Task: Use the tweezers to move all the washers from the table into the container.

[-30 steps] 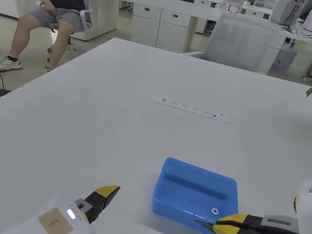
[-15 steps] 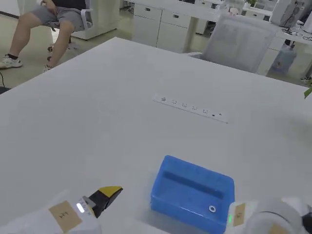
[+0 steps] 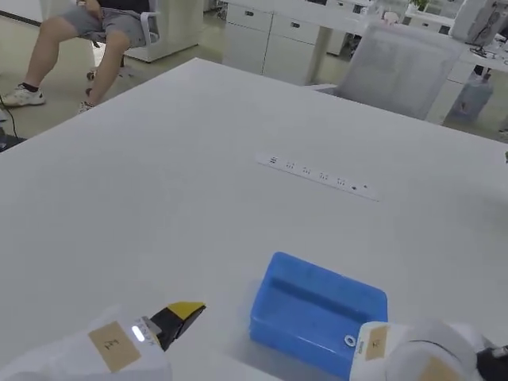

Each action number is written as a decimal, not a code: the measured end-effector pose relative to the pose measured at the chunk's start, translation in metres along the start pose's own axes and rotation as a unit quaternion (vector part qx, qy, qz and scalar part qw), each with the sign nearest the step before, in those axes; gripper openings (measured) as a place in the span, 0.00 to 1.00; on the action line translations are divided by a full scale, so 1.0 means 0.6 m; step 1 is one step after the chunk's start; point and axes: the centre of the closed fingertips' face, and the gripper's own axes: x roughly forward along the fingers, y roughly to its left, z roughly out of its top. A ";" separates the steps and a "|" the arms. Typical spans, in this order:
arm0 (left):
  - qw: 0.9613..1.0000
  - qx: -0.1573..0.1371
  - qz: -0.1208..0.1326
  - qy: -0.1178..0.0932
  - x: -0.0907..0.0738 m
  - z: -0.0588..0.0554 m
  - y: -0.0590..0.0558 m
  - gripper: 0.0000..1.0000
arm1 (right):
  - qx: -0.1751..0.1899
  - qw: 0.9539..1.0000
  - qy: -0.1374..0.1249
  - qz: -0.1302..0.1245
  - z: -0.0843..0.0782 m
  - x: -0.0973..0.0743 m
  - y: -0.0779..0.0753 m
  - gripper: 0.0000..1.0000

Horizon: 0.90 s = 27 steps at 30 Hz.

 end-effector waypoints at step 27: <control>0.915 0.158 -0.361 0.087 0.016 0.027 -0.180 0.08 | 0.019 0.967 -0.255 0.004 0.046 -0.008 0.008 0.03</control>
